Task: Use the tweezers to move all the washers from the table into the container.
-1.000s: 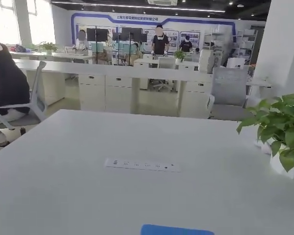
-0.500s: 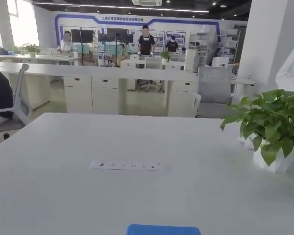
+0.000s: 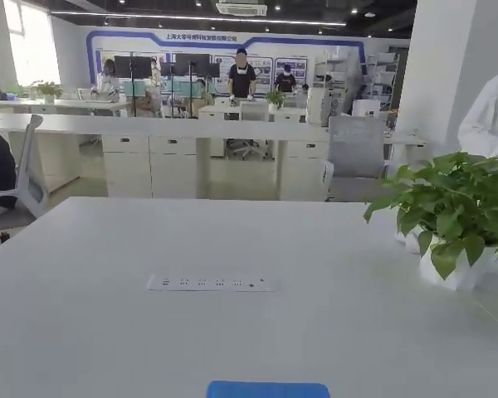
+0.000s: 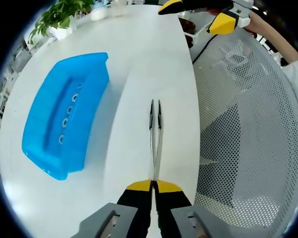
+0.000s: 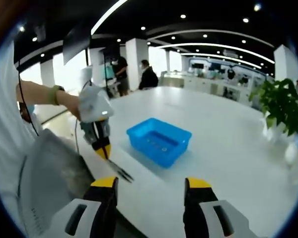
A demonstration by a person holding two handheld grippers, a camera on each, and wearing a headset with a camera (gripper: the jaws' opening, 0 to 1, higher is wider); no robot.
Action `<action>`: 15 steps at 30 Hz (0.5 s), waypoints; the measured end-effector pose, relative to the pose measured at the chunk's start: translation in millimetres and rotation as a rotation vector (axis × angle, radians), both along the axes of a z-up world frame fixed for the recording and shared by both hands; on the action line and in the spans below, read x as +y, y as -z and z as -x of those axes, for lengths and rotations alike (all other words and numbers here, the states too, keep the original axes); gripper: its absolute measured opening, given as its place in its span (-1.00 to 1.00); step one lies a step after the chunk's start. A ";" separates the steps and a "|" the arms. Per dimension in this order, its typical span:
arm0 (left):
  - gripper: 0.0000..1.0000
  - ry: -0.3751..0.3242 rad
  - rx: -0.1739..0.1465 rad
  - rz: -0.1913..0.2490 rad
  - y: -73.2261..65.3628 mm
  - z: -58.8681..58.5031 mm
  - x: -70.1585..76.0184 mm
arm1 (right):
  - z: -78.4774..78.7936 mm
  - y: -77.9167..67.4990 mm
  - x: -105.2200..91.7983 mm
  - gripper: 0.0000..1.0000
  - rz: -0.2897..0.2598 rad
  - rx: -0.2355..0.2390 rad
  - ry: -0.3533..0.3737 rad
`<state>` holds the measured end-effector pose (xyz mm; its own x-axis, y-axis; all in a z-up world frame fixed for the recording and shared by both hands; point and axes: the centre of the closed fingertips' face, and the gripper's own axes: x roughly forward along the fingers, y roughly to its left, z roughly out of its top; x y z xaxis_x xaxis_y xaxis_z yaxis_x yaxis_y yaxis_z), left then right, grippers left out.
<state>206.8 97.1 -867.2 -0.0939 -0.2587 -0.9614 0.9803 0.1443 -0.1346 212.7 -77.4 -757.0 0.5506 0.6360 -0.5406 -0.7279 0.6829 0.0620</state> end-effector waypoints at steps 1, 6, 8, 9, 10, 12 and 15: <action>-1.00 -0.002 0.003 -0.002 -0.1 0.5 0.2 | -0.5 -1.7 -0.2 0.03 -0.009 -0.003 0.005; -1.00 -0.037 0.004 0.008 -3.6 1.5 4.2 | -5.0 -10.2 -2.1 0.07 -0.051 -0.021 0.030; -0.99 -0.058 -0.013 0.020 -8.1 -0.1 9.0 | -6.7 -13.4 -3.2 0.10 -0.066 -0.024 0.040; -0.97 -0.077 -0.026 0.029 -11.8 -1.5 12.2 | -8.2 -14.9 -4.7 0.12 -0.074 -0.029 0.050; -0.93 -0.096 -0.035 0.040 -14.4 -3.3 14.1 | -9.0 -15.7 -5.7 0.14 -0.078 -0.032 0.055; -0.89 -0.155 -0.055 0.091 -26.0 -3.7 15.4 | -10.8 -18.6 -7.4 0.15 -0.098 -0.034 0.067; -0.81 -0.267 -0.086 0.197 -42.5 -5.3 16.6 | -14.5 -21.4 -11.0 0.20 -0.113 -0.044 0.083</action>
<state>212.1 113.8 -824.7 0.0815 -0.4449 -0.8919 0.9204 0.3768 -0.1039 227.1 -88.5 -735.6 0.6254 0.6429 -0.4422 -0.6731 0.7311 0.1110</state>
